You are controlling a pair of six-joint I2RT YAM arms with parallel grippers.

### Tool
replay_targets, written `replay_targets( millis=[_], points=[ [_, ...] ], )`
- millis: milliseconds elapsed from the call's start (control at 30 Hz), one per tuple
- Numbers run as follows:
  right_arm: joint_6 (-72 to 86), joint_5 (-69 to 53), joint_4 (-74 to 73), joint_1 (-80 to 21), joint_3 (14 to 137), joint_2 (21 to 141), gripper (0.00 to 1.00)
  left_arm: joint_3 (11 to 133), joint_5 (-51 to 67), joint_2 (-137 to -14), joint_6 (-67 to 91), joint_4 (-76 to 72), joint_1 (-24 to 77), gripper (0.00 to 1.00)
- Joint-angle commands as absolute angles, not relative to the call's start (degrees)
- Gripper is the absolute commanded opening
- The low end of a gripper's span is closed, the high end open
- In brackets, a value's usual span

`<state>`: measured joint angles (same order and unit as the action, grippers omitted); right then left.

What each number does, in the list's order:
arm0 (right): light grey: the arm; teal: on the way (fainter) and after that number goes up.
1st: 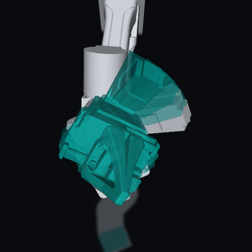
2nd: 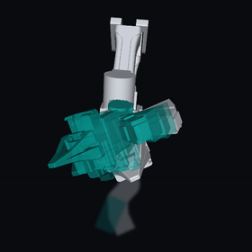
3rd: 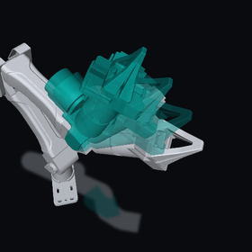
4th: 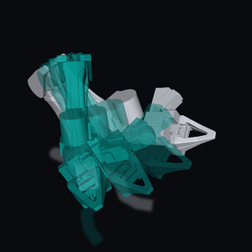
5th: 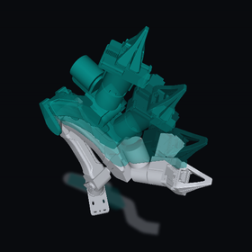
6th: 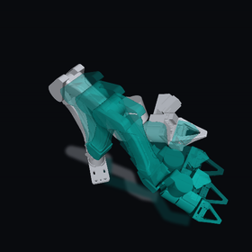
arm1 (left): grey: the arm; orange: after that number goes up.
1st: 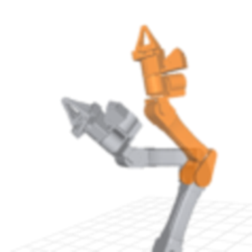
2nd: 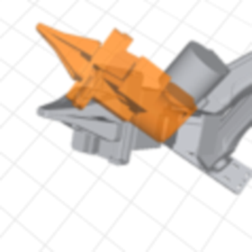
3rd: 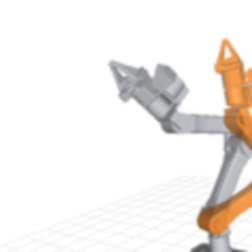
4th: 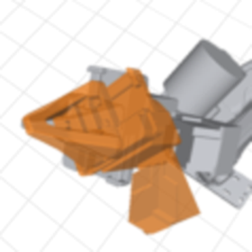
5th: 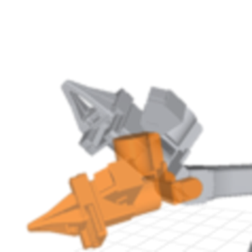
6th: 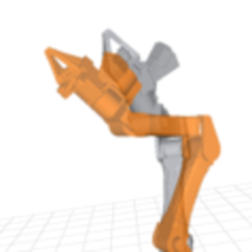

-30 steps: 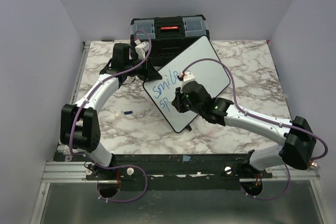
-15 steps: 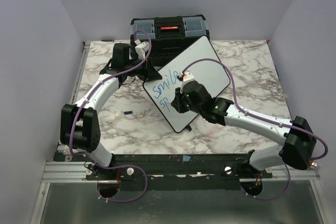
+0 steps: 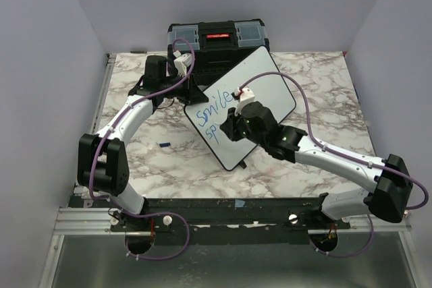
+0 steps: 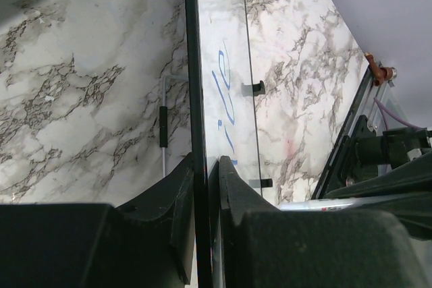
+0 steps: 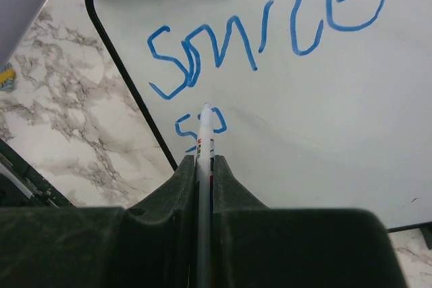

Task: Write a sentence on the whiteboard
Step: Write a sentence on the whiteboard stand.

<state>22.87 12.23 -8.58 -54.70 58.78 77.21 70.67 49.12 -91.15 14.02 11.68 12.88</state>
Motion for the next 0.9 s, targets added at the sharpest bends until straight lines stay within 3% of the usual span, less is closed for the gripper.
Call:
replay_targets(
  millis=[0, 867],
  points=[
    [20.83, 17.67, -6.22, -54.76, 58.4, 75.3, 0.01, 71.19, 48.64, -89.2, 9.76, 5.19, 13.35, 0.0],
    [20.84, 19.15, -6.86, -54.76, 57.61, 81.58, 0.01, 71.09, 48.87, -88.72, 9.91, 5.5, 13.72, 0.0]
  ],
)
